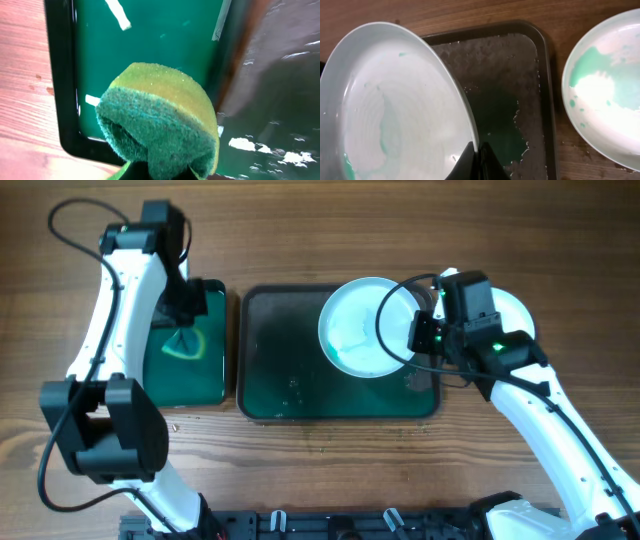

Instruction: Clean dirty plates on tray and stack at the side

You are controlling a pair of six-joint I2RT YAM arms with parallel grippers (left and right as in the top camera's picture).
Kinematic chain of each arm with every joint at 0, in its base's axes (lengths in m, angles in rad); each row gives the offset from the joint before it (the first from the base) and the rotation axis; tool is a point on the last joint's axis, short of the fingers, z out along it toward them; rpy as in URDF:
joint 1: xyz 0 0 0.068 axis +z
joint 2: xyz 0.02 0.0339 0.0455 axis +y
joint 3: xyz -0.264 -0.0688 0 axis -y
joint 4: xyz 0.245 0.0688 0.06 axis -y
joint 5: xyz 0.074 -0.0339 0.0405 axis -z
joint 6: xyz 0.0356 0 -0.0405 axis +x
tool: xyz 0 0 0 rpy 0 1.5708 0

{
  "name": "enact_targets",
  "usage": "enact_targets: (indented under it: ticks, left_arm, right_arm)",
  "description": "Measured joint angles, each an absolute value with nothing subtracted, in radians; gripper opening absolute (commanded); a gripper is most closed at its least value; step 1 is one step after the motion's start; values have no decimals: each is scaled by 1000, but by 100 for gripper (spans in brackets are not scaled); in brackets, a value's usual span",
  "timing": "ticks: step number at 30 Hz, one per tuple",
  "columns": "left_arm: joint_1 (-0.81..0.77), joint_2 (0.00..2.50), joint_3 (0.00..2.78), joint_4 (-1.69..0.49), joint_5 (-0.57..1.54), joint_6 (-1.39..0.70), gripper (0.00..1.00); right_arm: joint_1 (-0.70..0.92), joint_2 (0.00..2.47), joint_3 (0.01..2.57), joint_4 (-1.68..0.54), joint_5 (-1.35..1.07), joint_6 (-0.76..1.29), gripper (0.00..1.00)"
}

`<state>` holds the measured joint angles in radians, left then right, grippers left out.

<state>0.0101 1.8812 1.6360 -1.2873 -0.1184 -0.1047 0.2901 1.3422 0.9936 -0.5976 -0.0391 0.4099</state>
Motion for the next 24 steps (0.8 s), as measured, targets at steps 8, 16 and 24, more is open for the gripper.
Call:
enact_targets:
  ticks: [8, 16, 24]
  left_arm:
    - [114, 1890, 1310, -932, -70, 12, 20]
    - [113, 1893, 1288, -890, -54, 39, 100]
    - [107, 1801, 1352, -952, -47, 6, 100]
  right_arm:
    - [284, 1342, 994, -594, -89, 395, 4]
    - [279, 1342, 994, -582, -120, 396, 4]
    - [33, 1342, 994, -562, -266, 418, 4]
